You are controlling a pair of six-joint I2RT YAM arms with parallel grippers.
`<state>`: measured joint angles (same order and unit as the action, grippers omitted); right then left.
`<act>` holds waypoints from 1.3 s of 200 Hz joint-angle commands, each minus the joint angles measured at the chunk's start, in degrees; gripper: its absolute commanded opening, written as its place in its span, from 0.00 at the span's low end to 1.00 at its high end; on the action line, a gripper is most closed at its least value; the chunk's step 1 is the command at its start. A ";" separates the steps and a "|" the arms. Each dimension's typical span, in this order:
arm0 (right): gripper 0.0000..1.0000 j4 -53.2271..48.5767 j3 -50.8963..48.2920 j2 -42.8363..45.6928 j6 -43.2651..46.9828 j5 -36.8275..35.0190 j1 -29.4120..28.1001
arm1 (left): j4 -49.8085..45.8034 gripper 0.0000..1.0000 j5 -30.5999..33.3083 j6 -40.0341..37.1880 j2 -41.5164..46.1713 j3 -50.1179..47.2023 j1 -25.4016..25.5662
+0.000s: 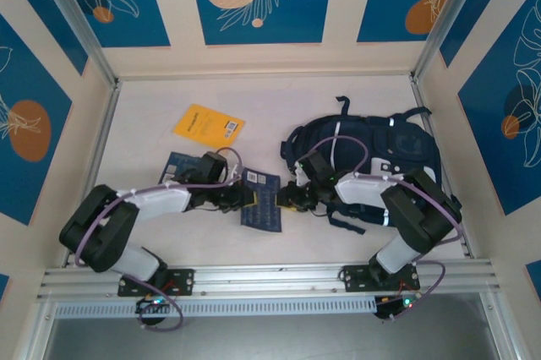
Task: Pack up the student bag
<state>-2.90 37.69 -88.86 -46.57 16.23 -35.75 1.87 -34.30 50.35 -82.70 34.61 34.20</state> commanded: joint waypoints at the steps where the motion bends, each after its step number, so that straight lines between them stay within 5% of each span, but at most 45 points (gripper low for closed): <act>1: 0.55 -4.87 -0.08 7.01 2.17 -1.38 1.42 | -5.08 0.00 0.82 -5.10 8.45 3.50 0.41; 25: 0.88 -5.56 -0.25 15.15 4.49 3.25 3.82 | -5.20 0.00 -1.64 -6.06 15.52 4.87 0.38; 49: 0.95 -1.12 -1.06 20.25 4.28 15.81 7.41 | -2.94 0.00 -6.60 -5.12 18.93 5.77 0.40; 95: 0.91 11.34 -4.64 26.29 -1.72 29.94 10.08 | 9.17 0.00 -15.06 1.91 21.22 3.72 0.43; 119: 0.78 25.14 -8.32 26.55 -10.35 34.71 9.43 | 10.79 0.00 -16.56 2.97 21.89 4.38 0.48; 137: 0.60 27.52 -9.10 27.26 -11.92 34.80 8.72 | 11.81 0.00 -17.56 3.73 21.62 4.83 0.40; 175: 0.05 30.84 -10.70 31.19 -15.44 31.95 9.53 | 10.46 0.00 -17.02 3.68 19.83 4.93 0.37; 179: 0.00 31.08 -10.84 31.42 -15.90 31.44 9.58 | 9.72 0.07 -16.72 3.49 19.64 5.09 0.41; 194: 0.00 30.41 -11.20 33.04 -17.14 27.51 9.64 | 7.37 0.46 -14.47 3.14 19.57 5.55 0.27; 212: 0.00 28.96 -12.18 35.79 -19.43 20.11 9.81 | 6.92 0.74 -10.31 3.90 21.13 5.23 0.12; 226: 0.00 31.59 -14.56 38.35 -24.88 11.44 9.42 | 8.10 0.83 -7.20 5.63 22.28 4.47 0.13; 260: 0.00 30.88 -16.58 44.94 -28.02 -11.83 2.66 | 20.18 0.85 -2.32 16.02 20.83 1.34 0.39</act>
<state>26.11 21.41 -48.10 -70.59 24.14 -29.02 12.21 -41.78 58.28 -61.49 38.20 34.22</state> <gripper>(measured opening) 0.080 0.844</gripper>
